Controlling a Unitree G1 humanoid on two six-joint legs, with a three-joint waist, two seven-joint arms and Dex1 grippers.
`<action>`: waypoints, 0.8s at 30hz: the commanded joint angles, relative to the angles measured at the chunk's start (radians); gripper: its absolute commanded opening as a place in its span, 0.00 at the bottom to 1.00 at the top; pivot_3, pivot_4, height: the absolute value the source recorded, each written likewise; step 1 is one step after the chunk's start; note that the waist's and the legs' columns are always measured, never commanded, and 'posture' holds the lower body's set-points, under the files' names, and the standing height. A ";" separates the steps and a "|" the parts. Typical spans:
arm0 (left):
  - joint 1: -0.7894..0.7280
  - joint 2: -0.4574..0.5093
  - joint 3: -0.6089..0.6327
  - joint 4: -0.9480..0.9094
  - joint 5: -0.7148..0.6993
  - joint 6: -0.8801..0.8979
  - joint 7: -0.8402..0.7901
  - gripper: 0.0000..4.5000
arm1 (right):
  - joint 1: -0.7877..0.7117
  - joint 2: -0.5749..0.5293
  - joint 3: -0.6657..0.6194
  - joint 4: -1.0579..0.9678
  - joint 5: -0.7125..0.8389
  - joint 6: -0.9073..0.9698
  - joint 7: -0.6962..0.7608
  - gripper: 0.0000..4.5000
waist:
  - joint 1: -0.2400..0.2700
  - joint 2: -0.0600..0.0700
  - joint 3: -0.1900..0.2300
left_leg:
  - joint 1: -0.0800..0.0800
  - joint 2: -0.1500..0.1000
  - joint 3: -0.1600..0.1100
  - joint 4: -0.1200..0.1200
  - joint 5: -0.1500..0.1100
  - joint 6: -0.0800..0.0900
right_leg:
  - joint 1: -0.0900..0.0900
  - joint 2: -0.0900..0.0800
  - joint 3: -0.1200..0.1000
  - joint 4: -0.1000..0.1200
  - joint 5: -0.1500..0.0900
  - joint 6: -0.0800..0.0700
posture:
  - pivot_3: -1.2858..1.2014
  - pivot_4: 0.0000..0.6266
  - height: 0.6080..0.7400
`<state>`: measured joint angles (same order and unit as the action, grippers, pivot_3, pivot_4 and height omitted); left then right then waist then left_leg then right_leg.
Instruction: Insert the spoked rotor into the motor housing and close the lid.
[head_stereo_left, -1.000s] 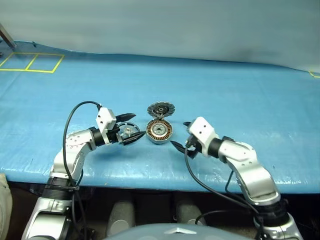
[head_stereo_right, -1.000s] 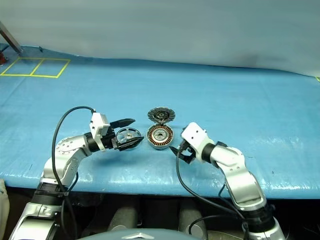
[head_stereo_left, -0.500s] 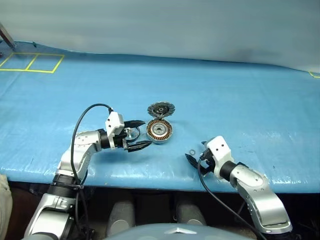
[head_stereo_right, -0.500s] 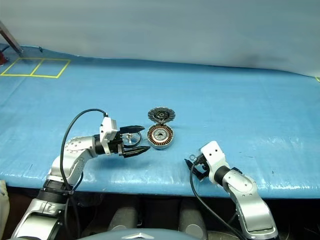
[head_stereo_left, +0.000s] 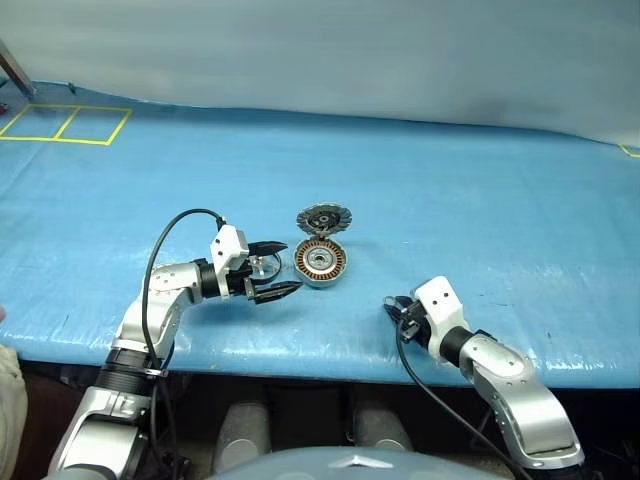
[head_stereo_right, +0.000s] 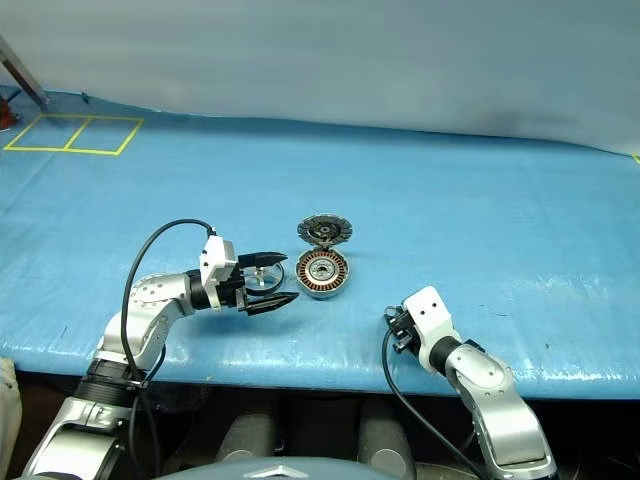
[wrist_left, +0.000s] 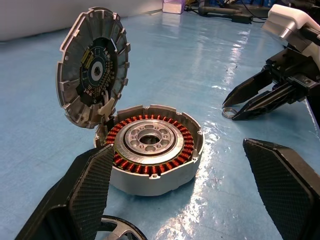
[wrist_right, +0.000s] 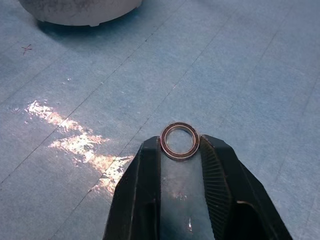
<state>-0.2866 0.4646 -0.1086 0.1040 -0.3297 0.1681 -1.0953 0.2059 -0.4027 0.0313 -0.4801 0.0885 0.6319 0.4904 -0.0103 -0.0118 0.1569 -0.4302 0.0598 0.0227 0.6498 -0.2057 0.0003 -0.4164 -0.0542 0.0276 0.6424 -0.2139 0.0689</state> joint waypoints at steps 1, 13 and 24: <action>-0.007 0.002 0.009 -0.012 -0.003 -0.017 0.001 1.00 | 0.002 -0.008 -0.004 -0.005 0.004 -0.005 -0.013 0.17 | 0.000 0.000 0.000 | 0.000 0.000 0.000 0.000 0.000 0.000 | 0.000 0.000 0.000 0.000 0.000 0.000 | 0.52 0.24 1.00; 0.016 0.015 0.040 -0.013 -0.004 -0.028 0.034 1.00 | -0.180 0.024 0.045 -0.069 0.065 0.005 0.010 0.17 | -0.003 0.000 0.000 | 0.000 0.000 0.000 0.000 0.000 0.000 | -0.001 0.000 0.000 0.000 0.000 0.000 | 0.52 0.24 1.00; 0.055 0.023 0.067 -0.029 -0.002 -0.042 0.063 1.00 | -0.415 0.095 0.207 0.117 0.076 -0.026 0.053 0.17 | -0.001 0.000 0.000 | 0.000 0.000 0.000 0.000 0.000 0.000 | 0.000 0.000 0.000 0.000 0.000 0.000 | 0.52 0.24 1.00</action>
<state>-0.2335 0.4821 -0.0567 0.1064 -0.3253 0.1435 -1.0381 -0.1820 -0.3169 0.2351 -0.3689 0.1639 0.6372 0.5411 -0.0117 -0.0118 0.1570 -0.4307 0.0599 0.0226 0.6494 -0.2057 0.0004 -0.4168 -0.0539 0.0271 0.6425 -0.2137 0.0684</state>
